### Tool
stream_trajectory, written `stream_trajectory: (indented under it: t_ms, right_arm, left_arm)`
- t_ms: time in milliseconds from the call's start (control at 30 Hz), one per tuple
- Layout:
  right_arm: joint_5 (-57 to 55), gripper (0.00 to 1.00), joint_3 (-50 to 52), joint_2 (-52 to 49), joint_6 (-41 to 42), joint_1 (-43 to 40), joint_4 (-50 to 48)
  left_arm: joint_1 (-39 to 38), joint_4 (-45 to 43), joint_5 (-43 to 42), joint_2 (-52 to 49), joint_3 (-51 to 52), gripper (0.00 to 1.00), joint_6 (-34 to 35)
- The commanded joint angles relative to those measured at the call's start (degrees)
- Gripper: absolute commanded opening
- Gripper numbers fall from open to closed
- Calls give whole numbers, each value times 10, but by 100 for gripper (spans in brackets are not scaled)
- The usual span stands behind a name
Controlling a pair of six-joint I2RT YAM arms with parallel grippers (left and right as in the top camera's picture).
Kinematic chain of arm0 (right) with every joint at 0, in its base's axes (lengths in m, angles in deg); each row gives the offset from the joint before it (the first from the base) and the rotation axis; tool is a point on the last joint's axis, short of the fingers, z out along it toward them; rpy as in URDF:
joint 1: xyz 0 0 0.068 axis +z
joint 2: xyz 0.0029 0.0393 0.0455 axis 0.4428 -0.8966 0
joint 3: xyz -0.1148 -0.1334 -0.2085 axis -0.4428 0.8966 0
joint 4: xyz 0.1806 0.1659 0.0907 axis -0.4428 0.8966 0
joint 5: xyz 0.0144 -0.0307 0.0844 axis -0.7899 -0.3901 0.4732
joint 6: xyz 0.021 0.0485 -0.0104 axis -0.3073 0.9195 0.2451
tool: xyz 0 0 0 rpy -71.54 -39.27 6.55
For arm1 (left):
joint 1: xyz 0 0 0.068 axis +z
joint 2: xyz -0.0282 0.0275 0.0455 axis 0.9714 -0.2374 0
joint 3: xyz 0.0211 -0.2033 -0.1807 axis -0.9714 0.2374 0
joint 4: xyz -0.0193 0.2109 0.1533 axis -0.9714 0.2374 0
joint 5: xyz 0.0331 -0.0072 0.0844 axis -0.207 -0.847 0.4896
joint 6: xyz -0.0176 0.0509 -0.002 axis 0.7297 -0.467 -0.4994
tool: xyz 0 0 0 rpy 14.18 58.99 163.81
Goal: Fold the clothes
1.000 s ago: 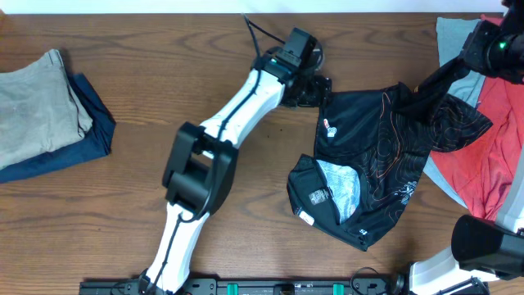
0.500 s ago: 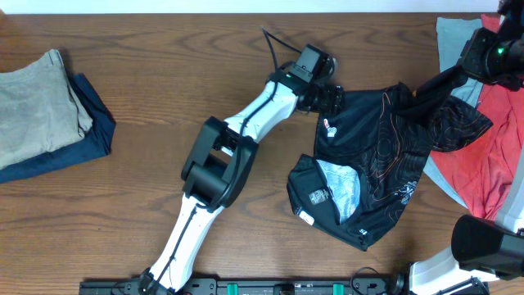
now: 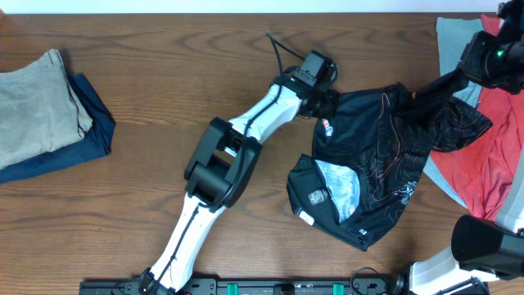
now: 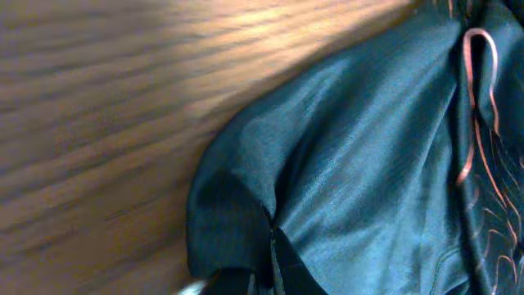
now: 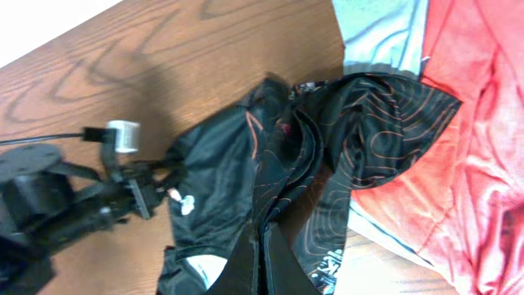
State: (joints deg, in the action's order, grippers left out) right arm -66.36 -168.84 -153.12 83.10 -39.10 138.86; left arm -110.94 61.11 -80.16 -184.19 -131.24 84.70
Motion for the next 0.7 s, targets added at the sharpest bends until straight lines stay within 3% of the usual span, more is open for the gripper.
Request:
stream_trajectory:
  t_ms: [0,400,667]
  right_arm:
    - [-30,1,-6,12,-6,8,1]
    - [-30,1,-6,107,-21,7,-13]
    - [-30,1,-31,207,-27,-4,-19]
  left_arm:
    - [31,15,7,99,0,6,-5]
    - [140,188,7,418,0,6,-5]
    - [274,277,7,623,0,6,-5]
